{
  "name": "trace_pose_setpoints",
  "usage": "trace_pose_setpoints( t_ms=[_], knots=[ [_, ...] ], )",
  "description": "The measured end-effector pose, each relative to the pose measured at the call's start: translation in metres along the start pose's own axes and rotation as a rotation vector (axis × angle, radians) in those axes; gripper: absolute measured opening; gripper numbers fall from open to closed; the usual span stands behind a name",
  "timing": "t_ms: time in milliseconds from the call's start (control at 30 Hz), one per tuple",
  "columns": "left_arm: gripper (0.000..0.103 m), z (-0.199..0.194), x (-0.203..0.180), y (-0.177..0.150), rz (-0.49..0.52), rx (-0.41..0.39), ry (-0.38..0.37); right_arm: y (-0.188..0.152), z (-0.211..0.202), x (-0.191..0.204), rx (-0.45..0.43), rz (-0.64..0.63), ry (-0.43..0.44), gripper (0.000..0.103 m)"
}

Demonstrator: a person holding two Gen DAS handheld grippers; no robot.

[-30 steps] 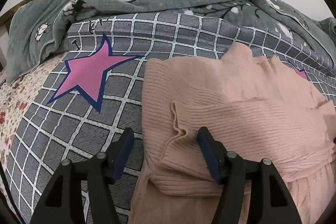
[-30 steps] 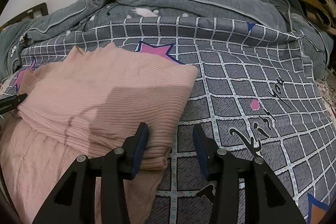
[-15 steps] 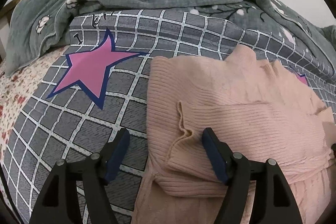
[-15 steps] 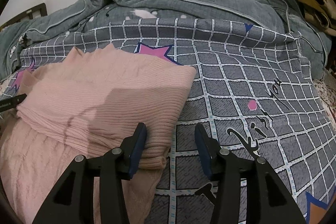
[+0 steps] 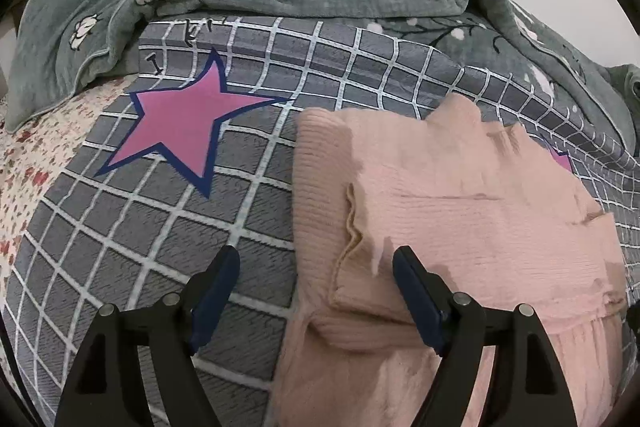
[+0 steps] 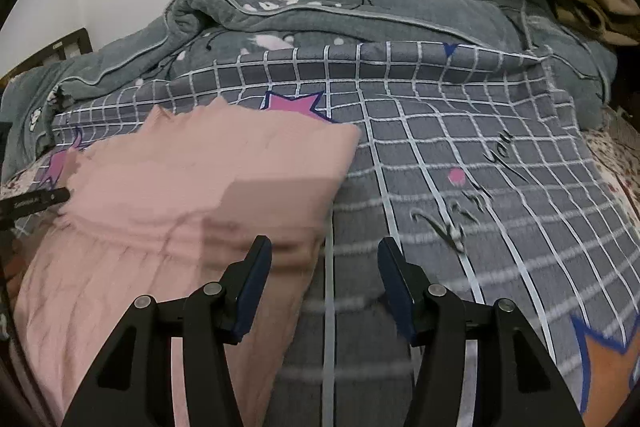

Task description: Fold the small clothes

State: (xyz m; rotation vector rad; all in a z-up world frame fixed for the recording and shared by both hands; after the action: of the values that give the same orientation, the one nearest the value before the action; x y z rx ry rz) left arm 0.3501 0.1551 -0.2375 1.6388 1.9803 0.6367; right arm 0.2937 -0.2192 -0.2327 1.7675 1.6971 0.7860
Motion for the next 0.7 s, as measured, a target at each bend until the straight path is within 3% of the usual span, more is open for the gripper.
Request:
trace_pose_setpoints(
  t_ms=[200,367,533,700],
  knots=[
    [0.081,-0.024,0.005,-0.009,-0.038,-0.035,-0.089,-0.013,-0.04,0.005,-0.019,-0.035,-0.013,0.054],
    [0.082,-0.041,-0.002,-0.027,-0.005,-0.044,-0.167,-0.019,-0.079,0.002,-0.064,-0.047,-0.102,0.054],
    [0.082,-0.069,0.003,-0.053,0.02,-0.075,-0.221,-0.046,-0.104,0.007,-0.023,-0.036,-0.049,0.053],
    [0.08,-0.105,0.024,-0.093,-0.039,-0.091,-0.289,-0.089,-0.12,0.016,0.027,-0.025,0.032,0.053]
  ],
)
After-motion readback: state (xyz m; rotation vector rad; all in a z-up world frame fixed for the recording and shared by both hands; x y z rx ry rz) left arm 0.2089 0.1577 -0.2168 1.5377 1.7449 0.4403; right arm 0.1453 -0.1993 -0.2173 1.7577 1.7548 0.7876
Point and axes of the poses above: each gripper's, at about its wrist camera, not at the fingertips, and z roughly the way its jaws point, x to its left, y to its top, the point moved 9 cm from there along z, roughly the way its jaws point
